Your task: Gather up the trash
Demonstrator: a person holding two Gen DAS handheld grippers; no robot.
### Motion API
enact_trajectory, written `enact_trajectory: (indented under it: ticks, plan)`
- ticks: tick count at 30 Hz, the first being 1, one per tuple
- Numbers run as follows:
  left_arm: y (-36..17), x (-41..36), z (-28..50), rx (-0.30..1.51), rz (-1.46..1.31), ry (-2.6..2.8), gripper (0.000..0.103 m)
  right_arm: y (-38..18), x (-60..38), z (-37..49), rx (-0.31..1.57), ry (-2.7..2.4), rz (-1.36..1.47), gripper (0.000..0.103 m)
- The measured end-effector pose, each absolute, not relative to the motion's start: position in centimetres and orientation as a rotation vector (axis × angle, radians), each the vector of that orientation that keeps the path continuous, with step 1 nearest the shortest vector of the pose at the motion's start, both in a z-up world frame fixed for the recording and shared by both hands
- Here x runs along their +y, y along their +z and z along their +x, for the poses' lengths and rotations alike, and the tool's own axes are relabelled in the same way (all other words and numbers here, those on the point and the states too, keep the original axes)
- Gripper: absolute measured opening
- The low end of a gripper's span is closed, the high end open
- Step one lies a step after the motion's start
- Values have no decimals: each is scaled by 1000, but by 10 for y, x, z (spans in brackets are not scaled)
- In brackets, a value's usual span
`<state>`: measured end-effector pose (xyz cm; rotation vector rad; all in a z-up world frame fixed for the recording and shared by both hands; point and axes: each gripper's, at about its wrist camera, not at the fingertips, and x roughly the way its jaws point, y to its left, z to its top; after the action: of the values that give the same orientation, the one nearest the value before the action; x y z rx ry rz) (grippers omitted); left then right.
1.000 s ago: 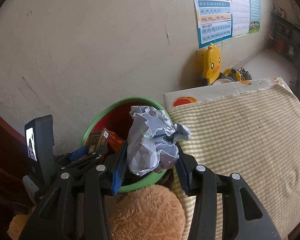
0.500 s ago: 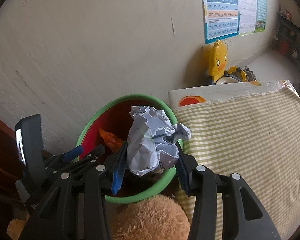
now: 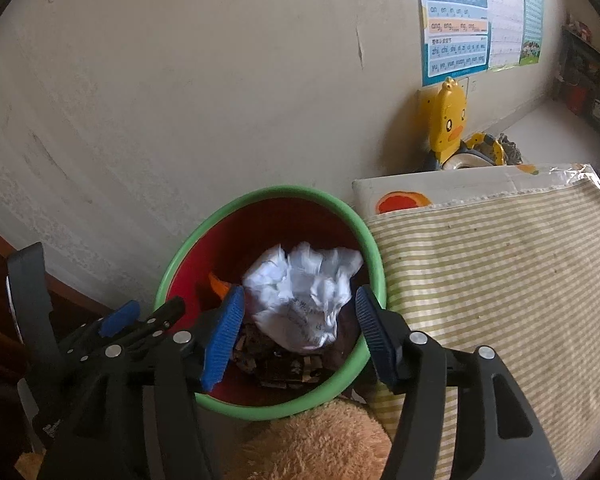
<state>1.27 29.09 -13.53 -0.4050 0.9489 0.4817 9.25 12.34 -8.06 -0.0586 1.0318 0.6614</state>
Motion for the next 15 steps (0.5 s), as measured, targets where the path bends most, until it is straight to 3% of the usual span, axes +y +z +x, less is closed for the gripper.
enact_trajectory:
  ticks: [7,9,15]
  plan:
    - [-120,269,12,930,-382,444,70,-70,88,90,1012,617,-6,58]
    - [-114,257,15,920,-375,411,71,-65,69,87,993,591,-5,62]
    - [-87,187,28,860,-295,225,76,-34,-41,70,908,401,76,68]
